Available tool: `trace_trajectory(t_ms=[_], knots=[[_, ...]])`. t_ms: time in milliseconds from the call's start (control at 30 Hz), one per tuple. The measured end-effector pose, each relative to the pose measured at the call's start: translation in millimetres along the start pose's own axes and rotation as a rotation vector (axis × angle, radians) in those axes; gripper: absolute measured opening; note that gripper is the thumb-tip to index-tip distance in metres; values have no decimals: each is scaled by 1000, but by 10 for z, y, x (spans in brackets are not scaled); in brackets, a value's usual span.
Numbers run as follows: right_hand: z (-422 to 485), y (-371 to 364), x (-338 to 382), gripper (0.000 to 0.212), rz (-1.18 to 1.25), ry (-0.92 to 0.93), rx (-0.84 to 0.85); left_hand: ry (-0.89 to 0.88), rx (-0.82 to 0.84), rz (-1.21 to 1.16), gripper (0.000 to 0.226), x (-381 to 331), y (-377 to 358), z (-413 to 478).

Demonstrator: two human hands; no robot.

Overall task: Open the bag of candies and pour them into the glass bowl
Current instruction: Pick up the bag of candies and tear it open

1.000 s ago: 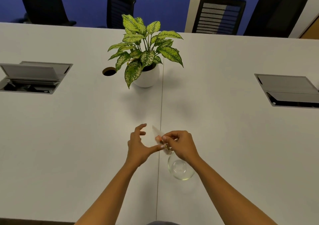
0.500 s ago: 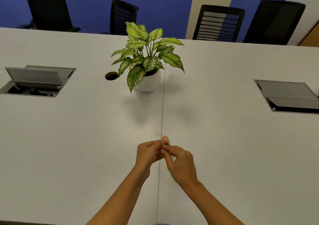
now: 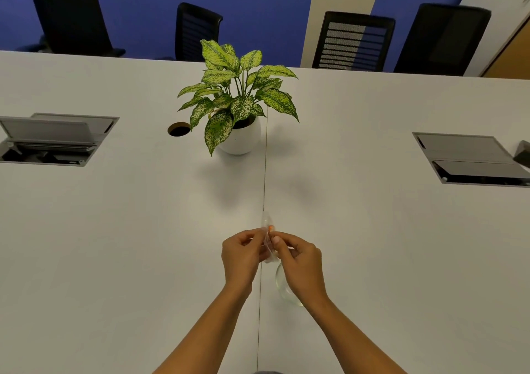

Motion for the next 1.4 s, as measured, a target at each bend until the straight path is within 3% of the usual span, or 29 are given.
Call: trace_trajectory(t_ms=[233, 433, 933, 1100, 1267, 1400], knots=[[-13, -45, 23, 17, 72, -37, 29, -128, -60, 143, 12, -28, 18, -56], [-12, 20, 36, 17, 269, -223, -9, -196, -45, 291, 15, -85, -2, -107], [1, 111, 5, 13, 227, -245, -7, -161, 168, 340, 11, -89, -18, -42], [33, 157, -7, 14, 100, -194, -53, -159, 131, 312, 19, -81, -46, -92], [23, 190, 18, 11, -16, -154, -128, -357, 43, 516, 16, -160, -88, -217], [-23, 190, -47, 5, 117, -258, -146, -371, 51, 511, 10, -137, -129, -240]])
Point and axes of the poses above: each hand's wrist, its own z-axis towards the middle knuckle, its own y-axis out of the back of the hand, x = y × z, the point moved 5 cm from there along z, towards the middle knuckle
